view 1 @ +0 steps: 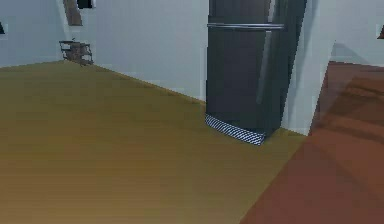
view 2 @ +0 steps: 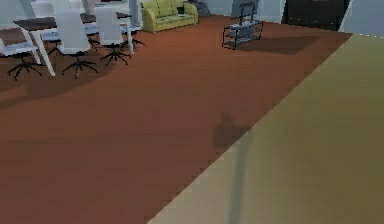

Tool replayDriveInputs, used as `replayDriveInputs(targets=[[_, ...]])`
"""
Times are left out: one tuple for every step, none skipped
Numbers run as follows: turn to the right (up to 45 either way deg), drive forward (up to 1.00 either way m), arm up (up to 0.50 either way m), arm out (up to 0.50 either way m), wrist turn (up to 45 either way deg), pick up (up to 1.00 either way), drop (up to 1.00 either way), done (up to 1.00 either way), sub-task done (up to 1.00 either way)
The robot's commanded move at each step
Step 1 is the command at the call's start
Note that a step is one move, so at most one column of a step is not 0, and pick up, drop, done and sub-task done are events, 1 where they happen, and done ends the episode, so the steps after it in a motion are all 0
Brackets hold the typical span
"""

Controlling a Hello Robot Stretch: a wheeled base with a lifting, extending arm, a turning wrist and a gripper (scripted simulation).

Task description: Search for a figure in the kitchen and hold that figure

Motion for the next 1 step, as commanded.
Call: replayDriveInputs(targets=[[0.0, 0.45, 0.0, 0.0, 0.0, 0.0, 0.0, 0.0, 0.0]])
